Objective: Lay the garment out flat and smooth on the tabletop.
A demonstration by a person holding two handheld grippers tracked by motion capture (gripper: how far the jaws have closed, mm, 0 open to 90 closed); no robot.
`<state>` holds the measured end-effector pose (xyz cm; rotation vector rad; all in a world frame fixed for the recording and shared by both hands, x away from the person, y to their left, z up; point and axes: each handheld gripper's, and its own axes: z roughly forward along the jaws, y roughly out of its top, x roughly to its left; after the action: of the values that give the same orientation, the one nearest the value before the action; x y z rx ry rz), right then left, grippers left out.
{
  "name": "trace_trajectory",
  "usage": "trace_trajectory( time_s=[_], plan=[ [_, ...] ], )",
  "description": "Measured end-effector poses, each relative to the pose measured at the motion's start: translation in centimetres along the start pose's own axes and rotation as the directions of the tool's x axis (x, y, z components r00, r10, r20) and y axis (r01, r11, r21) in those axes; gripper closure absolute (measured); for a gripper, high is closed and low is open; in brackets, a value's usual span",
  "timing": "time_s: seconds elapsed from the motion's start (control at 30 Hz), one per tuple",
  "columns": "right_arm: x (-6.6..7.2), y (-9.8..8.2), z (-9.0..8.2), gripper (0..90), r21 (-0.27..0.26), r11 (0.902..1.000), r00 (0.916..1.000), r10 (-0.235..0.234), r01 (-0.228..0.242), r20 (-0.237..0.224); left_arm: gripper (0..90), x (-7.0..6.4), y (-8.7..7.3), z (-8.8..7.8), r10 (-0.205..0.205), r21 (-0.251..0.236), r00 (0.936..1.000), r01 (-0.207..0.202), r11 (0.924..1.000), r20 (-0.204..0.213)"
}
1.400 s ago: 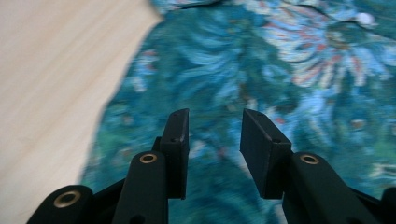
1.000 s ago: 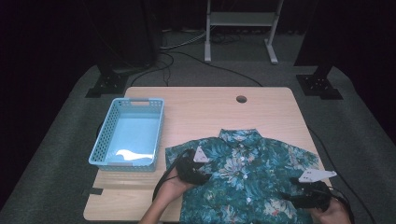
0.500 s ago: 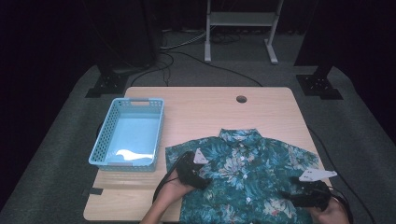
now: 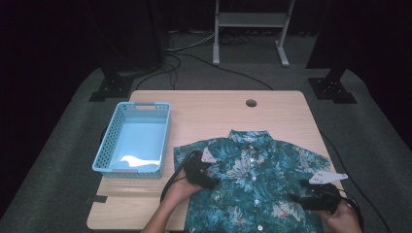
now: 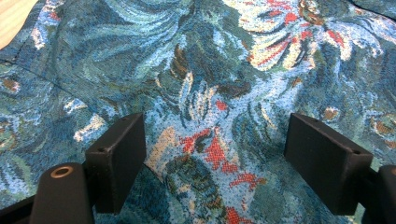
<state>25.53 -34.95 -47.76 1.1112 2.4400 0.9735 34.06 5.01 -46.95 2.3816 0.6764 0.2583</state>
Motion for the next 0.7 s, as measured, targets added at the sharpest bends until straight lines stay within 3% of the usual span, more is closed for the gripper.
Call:
trace_trajectory(
  time_s=[0.4, 0.57, 0.7],
  plan=[
    [-0.8, 0.8, 1.0, 27.2, -0.024, 0.9996, 0.9998, 0.014, -0.013, 0.014, 20.1, 1.5, 0.3, 0.4, -0.004, -0.012, 1.0, 0.004, 0.9999, -0.002],
    [-0.7, 1.4, 1.0, 26.1, 0.021, 0.9997, 0.9997, 0.015, -0.016, 0.019, 19.1, 1.3, 0.2, 0.0, -0.043, -0.012, 0.999, 0.043, 0.999, 0.01],
    [-0.1, 1.8, 0.2, 25.9, 0.028, 0.9996, 0.9997, 0.009, -0.009, 0.023, 17.8, 0.2, 0.0, -0.7, -0.025, -0.018, 0.9996, 0.025, 0.9995, 0.015]
  ],
)
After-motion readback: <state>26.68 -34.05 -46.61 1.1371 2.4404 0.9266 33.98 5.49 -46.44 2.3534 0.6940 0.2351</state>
